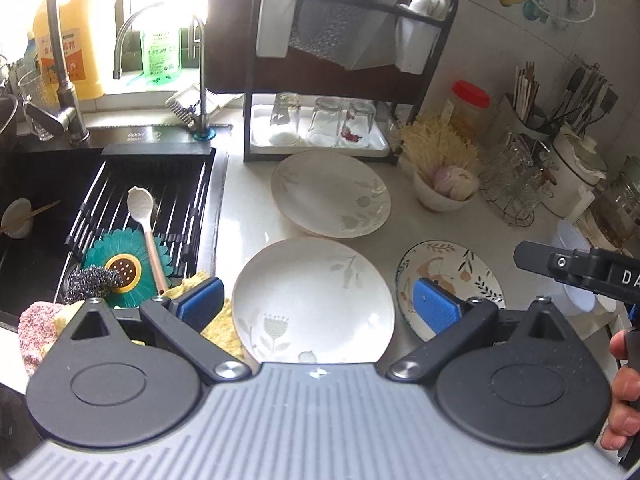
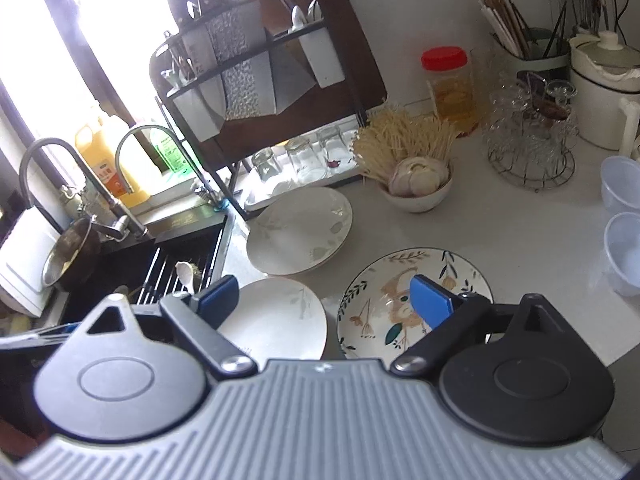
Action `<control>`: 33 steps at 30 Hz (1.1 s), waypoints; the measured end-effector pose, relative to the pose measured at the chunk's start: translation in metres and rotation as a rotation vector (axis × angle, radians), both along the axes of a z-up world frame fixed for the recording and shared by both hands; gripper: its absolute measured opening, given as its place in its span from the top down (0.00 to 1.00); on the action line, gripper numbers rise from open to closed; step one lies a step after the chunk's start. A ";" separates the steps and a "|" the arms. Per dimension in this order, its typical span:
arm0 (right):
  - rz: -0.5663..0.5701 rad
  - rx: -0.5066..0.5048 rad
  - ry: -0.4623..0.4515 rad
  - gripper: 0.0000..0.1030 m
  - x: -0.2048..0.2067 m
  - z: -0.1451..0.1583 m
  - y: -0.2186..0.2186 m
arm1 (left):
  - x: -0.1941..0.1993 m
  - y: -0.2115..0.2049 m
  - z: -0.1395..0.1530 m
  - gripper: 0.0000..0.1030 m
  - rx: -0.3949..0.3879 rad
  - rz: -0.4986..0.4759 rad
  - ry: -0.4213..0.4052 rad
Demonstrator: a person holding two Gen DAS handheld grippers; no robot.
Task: Organize plates and bowls
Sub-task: 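Move both grippers toward the rim of the large white leaf-pattern plate, then close the left gripper on the white plate rim while the right gripper also clamps it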
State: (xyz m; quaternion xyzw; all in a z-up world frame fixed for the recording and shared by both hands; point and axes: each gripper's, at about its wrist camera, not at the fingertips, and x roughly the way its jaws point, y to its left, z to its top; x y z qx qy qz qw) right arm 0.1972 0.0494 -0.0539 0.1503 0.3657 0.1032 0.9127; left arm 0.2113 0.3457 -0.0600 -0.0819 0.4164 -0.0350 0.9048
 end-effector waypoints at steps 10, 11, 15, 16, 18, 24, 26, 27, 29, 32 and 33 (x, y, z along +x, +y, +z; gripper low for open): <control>0.000 0.031 0.162 0.41 0.025 -0.063 0.042 | 0.035 0.047 -0.061 0.02 -0.052 -0.018 0.092; -0.003 0.036 0.170 0.42 0.027 -0.068 0.044 | 0.038 0.048 -0.067 0.02 -0.049 -0.027 0.102; -0.013 0.029 0.198 0.42 0.034 -0.084 0.053 | 0.050 0.058 -0.091 0.02 -0.032 -0.040 0.125; -0.016 0.026 0.213 0.42 0.036 -0.088 0.055 | 0.054 0.061 -0.096 0.02 -0.042 -0.047 0.130; -0.029 0.043 0.246 0.42 0.038 -0.095 0.058 | 0.060 0.068 -0.103 0.02 -0.063 -0.059 0.122; -0.045 0.044 0.318 0.53 0.042 -0.118 0.071 | 0.084 0.079 -0.124 0.17 -0.094 -0.094 0.162; -0.053 0.041 0.327 0.62 0.044 -0.124 0.074 | 0.093 0.078 -0.131 0.29 -0.104 -0.111 0.180; -0.055 0.032 0.324 0.63 0.045 -0.126 0.077 | 0.097 0.077 -0.134 0.32 -0.110 -0.122 0.190; -0.066 0.022 0.334 0.67 0.048 -0.130 0.079 | 0.103 0.076 -0.137 0.41 -0.124 -0.144 0.188; -0.071 0.010 0.344 0.73 0.051 -0.134 0.079 | 0.110 0.073 -0.142 0.52 -0.120 -0.166 0.188; -0.067 0.004 0.346 0.74 0.052 -0.135 0.079 | 0.113 0.072 -0.144 0.55 -0.126 -0.173 0.193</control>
